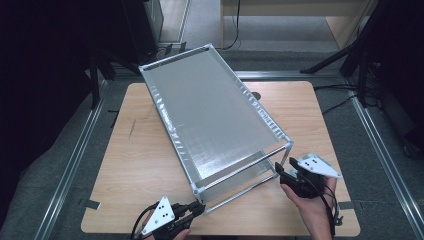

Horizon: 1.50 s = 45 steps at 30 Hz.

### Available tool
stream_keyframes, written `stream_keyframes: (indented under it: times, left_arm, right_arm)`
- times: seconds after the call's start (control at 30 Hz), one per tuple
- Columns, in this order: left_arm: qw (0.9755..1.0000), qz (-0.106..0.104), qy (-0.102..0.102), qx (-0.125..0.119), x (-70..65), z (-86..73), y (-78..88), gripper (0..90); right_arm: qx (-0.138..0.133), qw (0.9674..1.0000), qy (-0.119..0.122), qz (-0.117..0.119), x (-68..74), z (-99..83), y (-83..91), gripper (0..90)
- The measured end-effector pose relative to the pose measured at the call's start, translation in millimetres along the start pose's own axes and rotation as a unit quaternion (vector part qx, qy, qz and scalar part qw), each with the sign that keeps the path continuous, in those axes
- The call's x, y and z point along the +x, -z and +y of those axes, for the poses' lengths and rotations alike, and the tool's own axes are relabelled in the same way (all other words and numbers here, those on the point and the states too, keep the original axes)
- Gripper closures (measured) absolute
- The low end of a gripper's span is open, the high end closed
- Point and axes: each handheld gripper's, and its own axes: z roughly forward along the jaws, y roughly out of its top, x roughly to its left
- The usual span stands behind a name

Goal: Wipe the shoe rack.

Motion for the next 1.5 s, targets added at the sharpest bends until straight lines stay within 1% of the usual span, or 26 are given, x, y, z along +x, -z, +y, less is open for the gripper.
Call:
stream_keyframes:
  times: [0.03, 0.07, 0.13, 0.2, 0.23, 0.27, 0.3, 0.47, 0.7, 0.8, 0.87, 0.93, 0.97, 1.0, 1.03, 1.1, 1.13, 1.17, 1.2, 1.23, 1.3, 1.33, 1.37, 1.4, 1.47, 1.5]
  left_arm:
    - [1.0, 0.0, 0.0, 0.0, 0.0, 0.0, 0.1, 80.6]
    - [1.0, 0.0, 0.0, 0.0, 0.0, 0.0, 0.2, 80.6]
    - [1.0, 0.001, -0.002, 0.001, 0.3, 0.1, 0.6, 80.7]
    - [1.0, 0.005, -0.002, 0.001, 0.6, 0.2, 0.8, 80.8]
    - [1.0, 0.006, -0.001, 0.001, 1.7, 0.2, 1.3, 80.7]
    - [1.0, 0.008, 0.001, 0.0, 3.1, 0.1, 2.1, 80.7]
    - [1.0, 0.009, 0.003, 0.0, 4.2, 0.0, 2.7, 80.6]
    - [0.9998, 0.02, 0.008, -0.002, 8.6, 0.0, 4.7, 80.6]
    - [0.9995, 0.028, 0.014, -0.006, 9.3, -1.4, 6.0, 80.4]
    - [0.9995, 0.03, 0.012, -0.005, 7.5, -1.0, 4.3, 80.4]
    - [0.9994, 0.032, 0.015, -0.006, 6.0, -0.6, 2.1, 80.4]
    - [0.9993, 0.035, 0.014, -0.006, 4.8, -0.4, -0.3, 80.4]
    - [0.9992, 0.036, 0.015, -0.008, 4.4, -0.6, -1.3, 80.4]
    - [0.9991, 0.037, 0.017, -0.01, 4.2, -1.0, -2.3, 80.3]
    - [0.9991, 0.037, 0.019, -0.011, 4.3, -1.5, -3.1, 80.2]
    - [0.9989, 0.038, 0.022, -0.015, 3.3, -1.6, -5.0, 79.9]
    - [0.9989, 0.039, 0.022, -0.013, 2.5, -1.1, -6.0, 79.9]
    - [0.999, 0.04, 0.02, -0.01, 2.0, 0.0, -7.4, 80.0]
    - [0.9989, 0.039, 0.021, -0.009, 1.5, 0.7, -8.7, 80.1]
    - [0.999, 0.04, 0.021, -0.007, 1.4, 1.8, -10.4, 80.1]
    - [0.9989, 0.041, 0.021, -0.006, 0.8, 4.1, -16.6, 80.0]
    - [0.9989, 0.041, 0.021, -0.008, 0.6, 5.4, -22.2, 80.0]
    - [0.9989, 0.042, 0.019, -0.009, 0.6, 6.1, -25.6, 80.1]
    - [0.9989, 0.042, 0.02, -0.012, 0.7, 7.2, -30.6, 80.1]
    - [0.9985, 0.046, 0.023, -0.016, 1.4, 10.2, -41.6, 80.1]
    - [0.9984, 0.047, 0.028, -0.017, 2.0, 11.8, -46.6, 79.9]
  right_arm:
    - [0.004, 1.0, -0.005, -0.005, 1.1, 1.2, -5.7, 51.7]
    - [0.004, 0.9999, -0.011, -0.011, 1.3, 2.0, -9.4, 58.1]
    - [-0.008, 0.9995, -0.024, -0.02, 1.5, 3.1, -13.8, 71.1]
    - [-0.017, 0.9994, -0.028, -0.012, 2.4, 4.2, -16.8, 77.2]
    - [-0.019, 0.9994, -0.023, -0.015, 4.4, 4.5, -18.3, 78.1]
    - [-0.022, 0.9994, -0.016, -0.02, 6.2, 4.9, -20.3, 78.7]
    - [-0.024, 0.9994, -0.013, -0.02, 7.9, 5.5, -22.5, 78.9]
    - [-0.027, 0.9994, -0.009, -0.019, 12.4, 11.0, -34.0, 79.2]
    - [-0.035, 0.9993, -0.001, -0.017, 21.3, 22.7, -59.1, 79.7]
    - [-0.042, 0.9989, 0.009, -0.021, 25.7, 27.9, -71.4, 80.2]
    - [-0.044, 0.9987, 0.013, -0.022, 27.5, 32.2, -79.5, 80.4]
    - [-0.047, 0.9984, 0.023, -0.022, 29.9, 37.2, -90.0, 80.9]
    - [-0.047, 0.9981, 0.032, -0.023, 31.3, 40.0, -95.0, 81.1]
    - [-0.047, 0.998, 0.038, -0.021, 32.1, 42.1, -98.9, 81.0]
    - [-0.042, 0.9982, 0.04, -0.012, 32.6, 46.5, -104.8, 80.8]
    - [-0.027, 0.9988, 0.041, 0.001, 32.2, 53.4, -110.4, 78.3]
    - [-0.02, 0.999, 0.04, 0.003, 32.3, 56.0, -111.2, 70.8]
    - [-0.022, 0.9991, 0.037, 0.006, 32.4, 57.2, -109.7, 62.2]
    - [-0.024, 0.9992, 0.03, 0.009, 32.5, 57.7, -105.1, 55.8]
    - [-0.023, 0.9993, 0.026, 0.01, 32.0, 57.0, -101.1, 54.6]
    - [-0.031, 0.9993, 0.009, 0.019, 30.9, 52.0, -87.1, 54.6]
    - [-0.032, 0.9993, 0.002, 0.022, 30.5, 48.2, -79.3, 54.6]
    - [-0.033, 0.999, -0.01, 0.027, 31.2, 41.3, -69.3, 54.2]
    - [-0.033, 0.9988, -0.015, 0.033, 32.7, 36.7, -63.6, 53.3]
    - [-0.032, 0.9985, -0.012, 0.042, 37.5, 22.6, -45.5, 52.6]
    - [-0.035, 0.9982, -0.012, 0.047, 38.7, 16.7, -38.2, 52.4]
